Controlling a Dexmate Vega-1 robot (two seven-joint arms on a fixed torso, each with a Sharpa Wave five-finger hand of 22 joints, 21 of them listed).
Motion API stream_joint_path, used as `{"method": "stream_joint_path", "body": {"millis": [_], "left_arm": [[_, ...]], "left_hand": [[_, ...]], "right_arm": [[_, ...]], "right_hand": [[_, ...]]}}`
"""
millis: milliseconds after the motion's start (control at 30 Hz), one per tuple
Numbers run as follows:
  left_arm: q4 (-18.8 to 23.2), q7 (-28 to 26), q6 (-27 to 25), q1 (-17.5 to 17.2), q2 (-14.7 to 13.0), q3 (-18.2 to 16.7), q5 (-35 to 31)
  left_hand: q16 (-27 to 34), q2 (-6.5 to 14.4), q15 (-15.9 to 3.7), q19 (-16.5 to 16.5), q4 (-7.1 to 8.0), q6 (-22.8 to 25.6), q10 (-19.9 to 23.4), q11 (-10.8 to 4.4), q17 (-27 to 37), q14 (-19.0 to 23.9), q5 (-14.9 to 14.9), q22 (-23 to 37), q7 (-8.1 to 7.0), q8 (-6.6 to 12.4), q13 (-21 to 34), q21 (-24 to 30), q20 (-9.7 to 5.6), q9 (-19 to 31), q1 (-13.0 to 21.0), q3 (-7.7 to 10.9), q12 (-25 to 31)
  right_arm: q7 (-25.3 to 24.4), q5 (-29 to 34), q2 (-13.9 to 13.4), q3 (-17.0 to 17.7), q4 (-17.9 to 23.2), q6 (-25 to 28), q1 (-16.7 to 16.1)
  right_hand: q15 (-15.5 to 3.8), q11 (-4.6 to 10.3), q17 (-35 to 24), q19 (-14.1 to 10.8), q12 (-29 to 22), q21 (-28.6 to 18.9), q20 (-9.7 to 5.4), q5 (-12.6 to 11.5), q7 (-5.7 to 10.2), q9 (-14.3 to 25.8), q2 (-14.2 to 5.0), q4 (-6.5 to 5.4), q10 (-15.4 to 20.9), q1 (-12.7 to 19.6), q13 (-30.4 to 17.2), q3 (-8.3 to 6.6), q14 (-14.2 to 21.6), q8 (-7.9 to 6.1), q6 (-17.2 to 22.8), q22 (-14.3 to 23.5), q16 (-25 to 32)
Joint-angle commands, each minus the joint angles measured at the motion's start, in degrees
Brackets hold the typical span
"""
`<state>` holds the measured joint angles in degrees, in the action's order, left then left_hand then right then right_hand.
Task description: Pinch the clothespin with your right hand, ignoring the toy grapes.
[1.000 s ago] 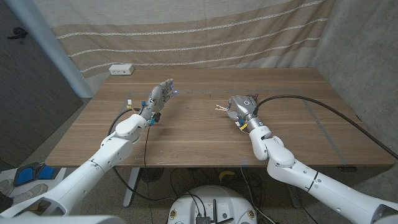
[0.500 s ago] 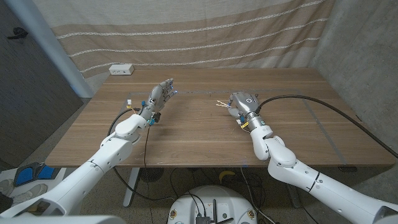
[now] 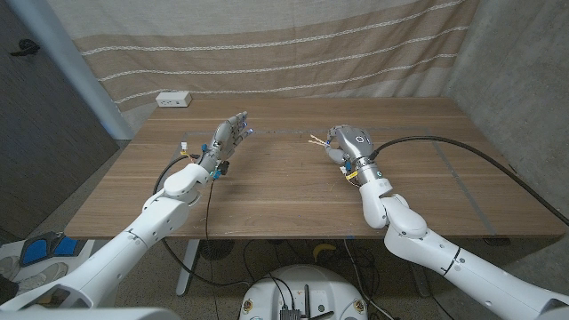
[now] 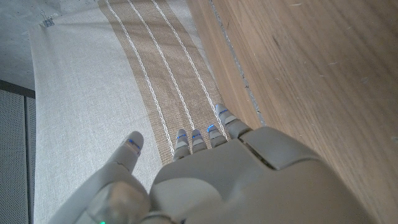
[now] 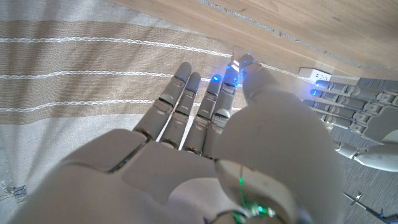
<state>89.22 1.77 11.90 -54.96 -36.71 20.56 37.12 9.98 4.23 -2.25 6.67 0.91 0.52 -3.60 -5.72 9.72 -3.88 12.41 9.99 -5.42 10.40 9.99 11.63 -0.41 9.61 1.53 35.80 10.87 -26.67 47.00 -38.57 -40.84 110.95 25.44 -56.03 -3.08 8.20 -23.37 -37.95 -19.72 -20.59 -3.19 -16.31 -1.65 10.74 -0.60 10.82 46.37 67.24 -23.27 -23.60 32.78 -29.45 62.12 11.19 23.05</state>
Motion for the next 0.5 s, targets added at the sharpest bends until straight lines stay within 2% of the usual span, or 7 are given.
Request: {"method": "stream_joint_path", "body": {"millis": [33,500], "left_arm": [[0.23,-0.13,-0.09,-0.01,-0.11,0.0,-0.13],[0.28,-0.3,-0.37,0.26,0.04,0.21,-0.31]], "left_hand": [[0.19,1.28,-2.69,0.09,-0.32,-0.06,0.05,-0.06,0.11,-0.16,-0.13,0.17,-0.46,-0.19,0.19,-0.33,0.17,0.16,-0.27,0.17,0.13],[0.19,1.29,-2.7,0.11,-0.4,-0.02,0.08,-0.11,0.12,-0.18,-0.15,0.17,-0.49,-0.17,0.19,-0.32,0.21,0.16,-0.28,0.16,0.16]], "right_arm": [[-3.02,-2.3,0.01,1.75,0.85,-2.18,-1.25],[-5.07,-2.57,-0.42,2.9,2.06,-3.63,-2.35]], "right_hand": [[-9.48,2.17,0.1,-0.22,0.1,-0.26,-0.59,-0.82,-2.9,6.63,0.15,-1.53,2.03,-0.84,-0.48,-2.2,0.36,-4.68,2.5,-0.06,-0.42],[-9.51,2.24,0.31,-0.06,0.45,-0.38,-0.79,-2.41,-2.91,8.37,0.56,-1.62,2.17,-1.63,-1.16,-3.49,0.62,-6.0,2.13,-0.11,-1.37]]}}
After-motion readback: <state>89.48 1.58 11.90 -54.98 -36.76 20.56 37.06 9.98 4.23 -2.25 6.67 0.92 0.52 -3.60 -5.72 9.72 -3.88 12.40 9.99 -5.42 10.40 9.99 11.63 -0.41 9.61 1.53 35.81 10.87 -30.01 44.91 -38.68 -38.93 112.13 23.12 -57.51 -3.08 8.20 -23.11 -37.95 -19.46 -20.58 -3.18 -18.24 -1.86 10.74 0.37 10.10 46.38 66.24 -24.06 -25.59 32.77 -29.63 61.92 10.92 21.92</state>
